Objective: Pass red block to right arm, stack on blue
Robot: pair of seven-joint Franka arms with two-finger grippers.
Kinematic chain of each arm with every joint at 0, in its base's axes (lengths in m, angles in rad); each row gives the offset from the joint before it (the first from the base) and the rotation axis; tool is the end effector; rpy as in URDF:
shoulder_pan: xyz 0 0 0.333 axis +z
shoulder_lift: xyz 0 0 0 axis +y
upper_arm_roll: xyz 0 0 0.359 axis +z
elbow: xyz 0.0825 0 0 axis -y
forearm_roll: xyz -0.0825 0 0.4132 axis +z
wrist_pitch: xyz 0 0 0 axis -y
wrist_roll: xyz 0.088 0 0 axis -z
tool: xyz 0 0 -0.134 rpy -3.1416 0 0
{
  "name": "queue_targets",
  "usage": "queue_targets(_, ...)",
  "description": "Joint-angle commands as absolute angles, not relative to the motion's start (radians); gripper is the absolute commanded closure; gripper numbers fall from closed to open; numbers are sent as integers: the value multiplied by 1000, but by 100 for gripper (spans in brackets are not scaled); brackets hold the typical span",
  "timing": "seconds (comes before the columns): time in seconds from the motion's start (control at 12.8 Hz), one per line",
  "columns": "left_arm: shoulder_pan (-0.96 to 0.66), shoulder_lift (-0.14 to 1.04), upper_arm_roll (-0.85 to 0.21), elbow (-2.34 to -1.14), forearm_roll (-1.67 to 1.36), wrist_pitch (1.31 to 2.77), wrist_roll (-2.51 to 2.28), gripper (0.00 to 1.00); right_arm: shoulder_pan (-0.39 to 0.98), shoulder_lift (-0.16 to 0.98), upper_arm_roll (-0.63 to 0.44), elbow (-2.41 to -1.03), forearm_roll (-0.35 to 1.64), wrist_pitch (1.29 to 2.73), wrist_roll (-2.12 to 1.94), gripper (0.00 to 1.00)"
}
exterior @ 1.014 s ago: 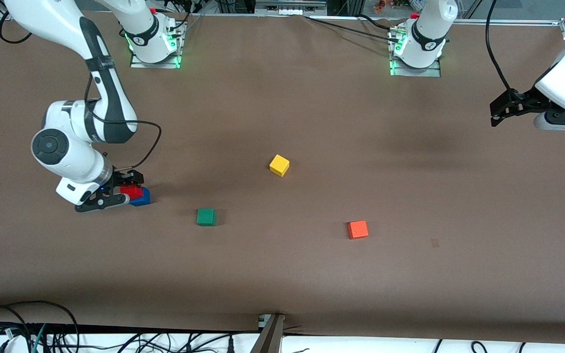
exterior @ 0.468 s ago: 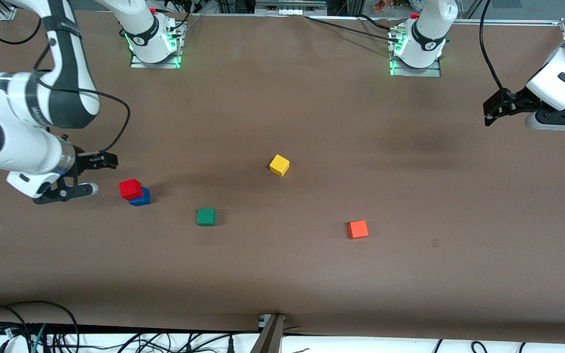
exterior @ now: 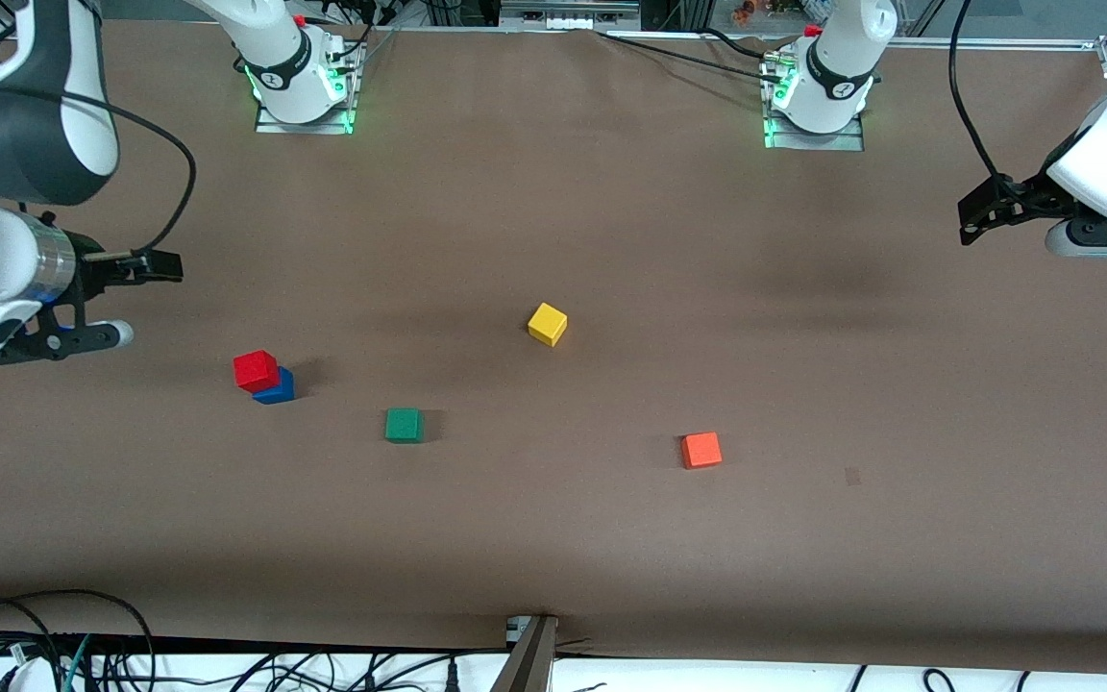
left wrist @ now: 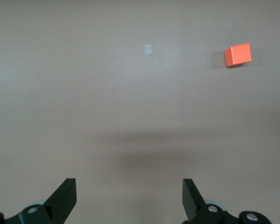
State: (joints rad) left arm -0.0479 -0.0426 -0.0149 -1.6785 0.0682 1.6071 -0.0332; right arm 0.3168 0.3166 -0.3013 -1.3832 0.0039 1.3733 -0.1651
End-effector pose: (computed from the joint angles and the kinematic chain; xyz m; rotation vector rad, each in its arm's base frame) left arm 0.5684 -0.0270 0.6145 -3.0709 0.0507 0.0391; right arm 0.6475 0.0381 0.5298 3.0242 0.2734 -0.4873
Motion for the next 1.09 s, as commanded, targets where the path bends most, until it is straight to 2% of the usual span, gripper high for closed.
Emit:
queue_targets(0.0, -37, -31, -32, -1646, 77, 1582, -51, 0, 304, 290, -295, -1333, 14, 1316, -164, 0)
queue_targets(0.23, -46, -29, -35, -1641, 75, 1582, -54, 0, 278, 238, -258, -1350, 2, 1287, -88, 0)
queue_targets(0.47, -51, -29, -35, -1638, 74, 1580, -54, 0, 167, 164, -141, -1396, 0, 1275, -54, 0)
queue_targets(0.7, -49, -29, -34, -1640, 74, 1580, -52, 0, 141, 88, -126, -1486, -2, 1285, -57, 0)
queue_targets(1.01, -51, -29, -35, -1637, 74, 1580, -52, 0, 118, 12, -82, -1482, -83, 1307, -60, 0)
